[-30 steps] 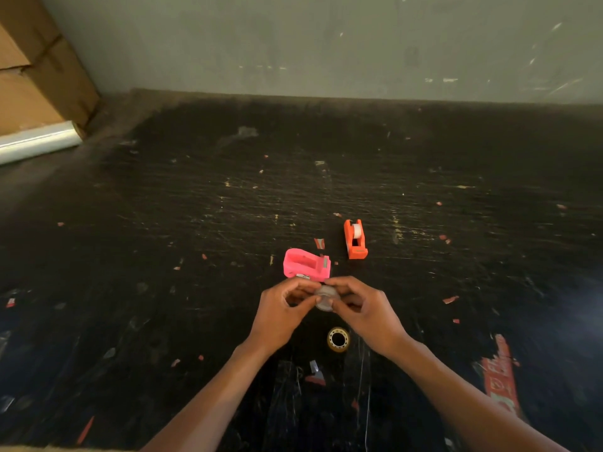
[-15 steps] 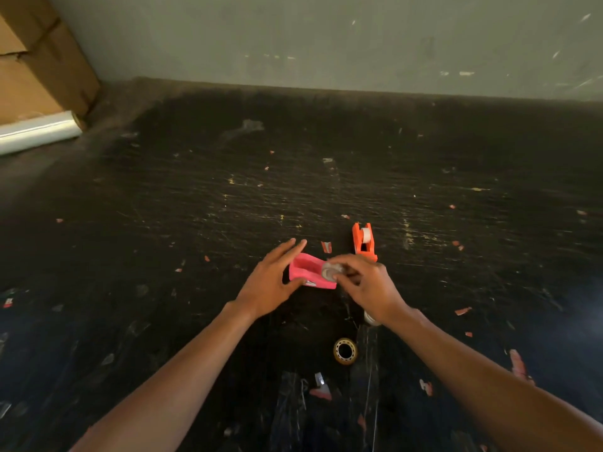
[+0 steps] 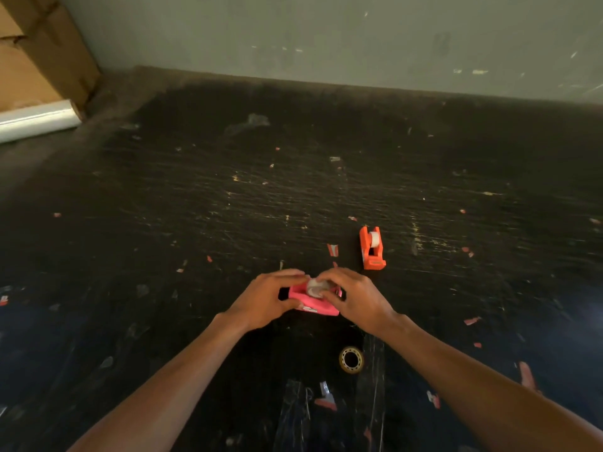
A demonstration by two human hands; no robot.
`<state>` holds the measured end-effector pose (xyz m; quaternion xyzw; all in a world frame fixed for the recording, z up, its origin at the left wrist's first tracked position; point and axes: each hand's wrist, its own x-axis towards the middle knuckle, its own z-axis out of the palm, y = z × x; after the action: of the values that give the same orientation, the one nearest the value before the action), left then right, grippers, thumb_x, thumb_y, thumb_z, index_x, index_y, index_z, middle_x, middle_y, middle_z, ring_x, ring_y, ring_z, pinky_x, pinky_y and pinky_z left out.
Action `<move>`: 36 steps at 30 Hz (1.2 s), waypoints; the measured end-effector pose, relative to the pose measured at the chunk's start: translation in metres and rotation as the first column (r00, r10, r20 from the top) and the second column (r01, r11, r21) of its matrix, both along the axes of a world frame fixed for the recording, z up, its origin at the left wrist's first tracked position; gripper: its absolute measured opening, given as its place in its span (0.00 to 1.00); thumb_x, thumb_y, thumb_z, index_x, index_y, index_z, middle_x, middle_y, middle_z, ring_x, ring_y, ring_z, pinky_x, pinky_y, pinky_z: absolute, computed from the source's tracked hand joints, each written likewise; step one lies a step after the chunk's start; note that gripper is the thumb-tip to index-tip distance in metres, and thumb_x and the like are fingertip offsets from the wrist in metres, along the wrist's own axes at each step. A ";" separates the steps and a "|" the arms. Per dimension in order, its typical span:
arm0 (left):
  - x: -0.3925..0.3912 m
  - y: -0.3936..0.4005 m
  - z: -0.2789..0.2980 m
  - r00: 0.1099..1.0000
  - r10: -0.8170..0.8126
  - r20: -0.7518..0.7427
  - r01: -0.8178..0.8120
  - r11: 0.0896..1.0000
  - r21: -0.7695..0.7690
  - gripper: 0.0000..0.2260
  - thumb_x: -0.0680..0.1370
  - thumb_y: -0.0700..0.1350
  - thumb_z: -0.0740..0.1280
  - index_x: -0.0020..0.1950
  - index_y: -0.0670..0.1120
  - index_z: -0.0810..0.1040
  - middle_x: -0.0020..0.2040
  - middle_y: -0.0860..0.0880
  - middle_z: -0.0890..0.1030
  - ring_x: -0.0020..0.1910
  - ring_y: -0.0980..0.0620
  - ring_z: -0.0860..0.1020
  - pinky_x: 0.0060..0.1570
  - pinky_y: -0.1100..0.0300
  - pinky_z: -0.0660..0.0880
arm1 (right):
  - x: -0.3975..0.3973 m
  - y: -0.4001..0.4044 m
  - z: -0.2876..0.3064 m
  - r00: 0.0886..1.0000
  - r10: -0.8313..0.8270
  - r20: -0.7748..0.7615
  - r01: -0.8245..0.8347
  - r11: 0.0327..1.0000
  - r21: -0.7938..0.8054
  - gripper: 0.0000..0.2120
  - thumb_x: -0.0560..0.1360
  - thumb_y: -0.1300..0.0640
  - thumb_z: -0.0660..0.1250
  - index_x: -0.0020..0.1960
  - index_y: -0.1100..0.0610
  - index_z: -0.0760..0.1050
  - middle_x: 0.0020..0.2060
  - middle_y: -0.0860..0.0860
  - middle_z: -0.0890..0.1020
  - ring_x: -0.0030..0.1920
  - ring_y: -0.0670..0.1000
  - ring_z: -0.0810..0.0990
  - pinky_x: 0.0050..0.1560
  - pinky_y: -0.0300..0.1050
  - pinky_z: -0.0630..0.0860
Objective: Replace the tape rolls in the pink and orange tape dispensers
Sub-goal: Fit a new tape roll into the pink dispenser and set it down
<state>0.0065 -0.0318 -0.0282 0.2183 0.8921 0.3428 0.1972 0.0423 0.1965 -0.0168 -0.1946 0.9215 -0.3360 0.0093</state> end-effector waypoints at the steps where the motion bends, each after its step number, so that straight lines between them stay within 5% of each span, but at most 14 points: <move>1: 0.005 -0.002 0.000 1.000 0.008 -0.005 -0.008 1.000 0.008 0.25 0.76 0.45 0.74 0.70 0.59 0.74 0.74 0.59 0.71 0.74 0.61 0.67 0.76 0.54 0.61 | 0.004 -0.002 -0.001 1.000 0.007 -0.009 -0.007 1.000 -0.002 0.14 0.76 0.57 0.70 0.62 0.52 0.76 0.57 0.48 0.81 0.57 0.44 0.79 0.58 0.44 0.79; 18: 0.038 -0.014 -0.016 0.995 0.058 -0.084 -0.053 0.997 0.062 0.26 0.77 0.47 0.72 0.74 0.57 0.71 0.76 0.59 0.69 0.74 0.62 0.67 0.74 0.51 0.67 | 0.020 -0.014 -0.007 0.982 0.133 -0.135 -0.121 0.988 0.095 0.15 0.76 0.55 0.70 0.62 0.51 0.77 0.54 0.48 0.83 0.56 0.46 0.79 0.59 0.47 0.76; 26: 0.041 -0.013 -0.018 0.992 0.082 -0.091 -0.076 0.995 0.067 0.27 0.77 0.46 0.72 0.75 0.56 0.70 0.76 0.59 0.68 0.75 0.62 0.66 0.76 0.52 0.65 | 0.026 -0.013 -0.015 0.990 0.076 -0.119 -0.068 0.995 0.074 0.15 0.76 0.60 0.71 0.62 0.55 0.77 0.57 0.53 0.83 0.57 0.50 0.81 0.61 0.52 0.76; 36: 0.042 -0.013 -0.019 0.992 0.097 -0.082 -0.090 0.992 0.083 0.28 0.77 0.45 0.73 0.75 0.56 0.69 0.76 0.58 0.69 0.74 0.60 0.68 0.73 0.52 0.69 | 0.025 -0.018 -0.015 0.997 0.030 -0.065 -0.031 1.000 -0.004 0.15 0.76 0.59 0.71 0.62 0.54 0.77 0.57 0.51 0.81 0.56 0.48 0.79 0.60 0.46 0.76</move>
<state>0.0482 -0.0447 -0.0467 0.1984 0.8947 0.3770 0.1338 0.0670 0.1784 -0.0317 -0.2194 0.9175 -0.3314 -0.0158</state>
